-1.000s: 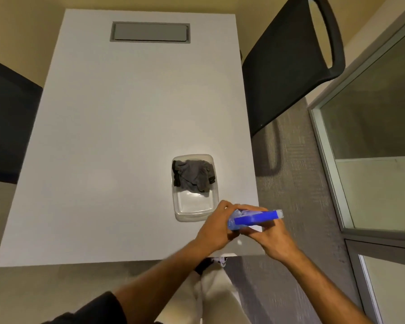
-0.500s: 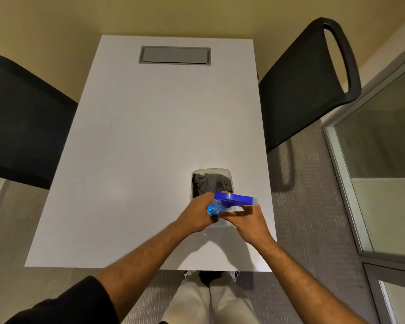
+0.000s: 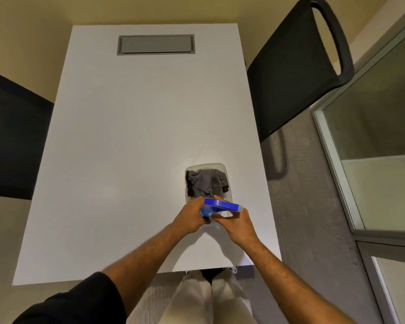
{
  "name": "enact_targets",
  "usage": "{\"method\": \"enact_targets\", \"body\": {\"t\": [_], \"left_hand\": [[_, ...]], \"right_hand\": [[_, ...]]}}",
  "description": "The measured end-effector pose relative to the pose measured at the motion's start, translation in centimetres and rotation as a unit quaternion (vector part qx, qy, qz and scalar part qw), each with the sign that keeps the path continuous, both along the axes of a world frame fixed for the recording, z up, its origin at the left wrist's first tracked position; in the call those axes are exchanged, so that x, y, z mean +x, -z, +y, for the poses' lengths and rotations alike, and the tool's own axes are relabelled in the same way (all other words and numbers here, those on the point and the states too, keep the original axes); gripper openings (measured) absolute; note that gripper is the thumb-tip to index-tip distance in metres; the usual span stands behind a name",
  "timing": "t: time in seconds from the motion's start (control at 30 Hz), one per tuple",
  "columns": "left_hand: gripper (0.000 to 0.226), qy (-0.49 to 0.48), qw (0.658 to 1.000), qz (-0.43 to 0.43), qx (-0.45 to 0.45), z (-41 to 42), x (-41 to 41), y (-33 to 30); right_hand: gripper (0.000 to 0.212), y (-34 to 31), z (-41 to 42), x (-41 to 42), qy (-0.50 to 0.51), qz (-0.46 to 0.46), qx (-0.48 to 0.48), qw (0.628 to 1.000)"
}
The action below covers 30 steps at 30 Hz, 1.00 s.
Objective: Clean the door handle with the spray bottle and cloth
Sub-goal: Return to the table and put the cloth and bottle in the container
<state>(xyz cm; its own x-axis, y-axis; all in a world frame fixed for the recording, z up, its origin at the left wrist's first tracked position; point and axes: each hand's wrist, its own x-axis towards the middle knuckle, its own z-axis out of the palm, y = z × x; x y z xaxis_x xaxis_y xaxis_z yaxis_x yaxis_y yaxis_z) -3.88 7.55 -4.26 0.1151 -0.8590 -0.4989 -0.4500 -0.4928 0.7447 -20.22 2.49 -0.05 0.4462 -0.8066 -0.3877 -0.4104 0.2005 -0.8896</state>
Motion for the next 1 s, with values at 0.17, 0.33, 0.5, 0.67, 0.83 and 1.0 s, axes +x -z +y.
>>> {"method": "enact_targets", "body": {"t": [0.17,0.33,0.5,0.67,0.83,1.0], "left_hand": [[0.051,0.009,1.0,0.011,-0.012,0.2,0.2,0.5],[0.055,0.03,0.999,0.005,-0.016,0.2,0.8,0.2],[0.052,0.024,1.0,0.003,-0.012,0.4,0.9,0.5],[0.053,0.019,1.0,0.009,-0.02,0.5,0.8,0.6],[0.055,0.025,0.999,0.011,-0.025,0.4,0.7,0.9],[0.072,0.059,0.998,0.004,-0.015,0.5,1.2,-0.4]], "right_hand": [[0.048,0.1,0.5,0.4,0.004,-0.005,0.022,1.0],[0.062,-0.9,0.0,-0.6,0.01,-0.056,0.022,0.998],[0.055,-2.8,-1.4,-1.8,0.004,-0.06,0.001,0.998],[0.045,-3.1,-2.4,-1.7,-0.037,-0.063,0.025,0.997],[0.04,-2.7,-2.5,-1.5,-0.042,-0.056,0.018,0.997],[0.041,-3.2,-1.7,-2.6,-0.015,-0.05,0.022,0.998]]}}
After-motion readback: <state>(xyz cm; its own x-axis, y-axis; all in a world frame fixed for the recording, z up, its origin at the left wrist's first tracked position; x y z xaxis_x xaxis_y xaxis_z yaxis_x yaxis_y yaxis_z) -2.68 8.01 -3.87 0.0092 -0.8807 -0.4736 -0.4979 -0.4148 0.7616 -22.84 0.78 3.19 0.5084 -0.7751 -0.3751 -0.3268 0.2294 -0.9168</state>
